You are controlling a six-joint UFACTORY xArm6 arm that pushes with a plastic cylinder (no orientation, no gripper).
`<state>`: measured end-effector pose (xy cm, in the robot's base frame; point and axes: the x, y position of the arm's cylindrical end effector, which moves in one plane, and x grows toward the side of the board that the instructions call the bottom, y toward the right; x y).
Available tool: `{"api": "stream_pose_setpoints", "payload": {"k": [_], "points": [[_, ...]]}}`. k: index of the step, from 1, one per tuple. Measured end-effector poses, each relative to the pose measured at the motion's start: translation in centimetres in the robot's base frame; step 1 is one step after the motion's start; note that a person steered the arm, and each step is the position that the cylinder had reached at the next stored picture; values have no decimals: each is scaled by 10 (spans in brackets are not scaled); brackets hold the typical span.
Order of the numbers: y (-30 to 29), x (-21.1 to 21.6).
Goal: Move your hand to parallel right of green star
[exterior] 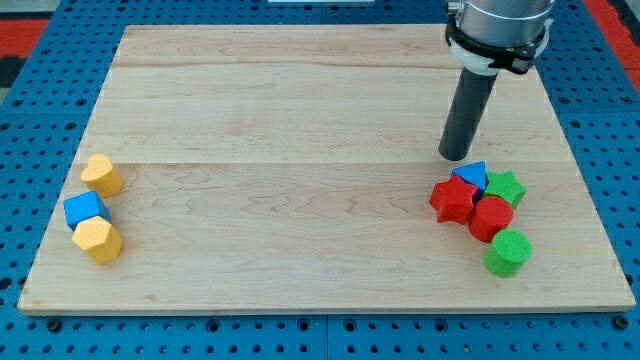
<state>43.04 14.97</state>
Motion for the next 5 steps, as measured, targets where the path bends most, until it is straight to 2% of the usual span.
{"api": "stream_pose_setpoints", "payload": {"k": [1, 3, 4, 5], "points": [[11, -1], [114, -3], [146, 33], [134, 74]]}}
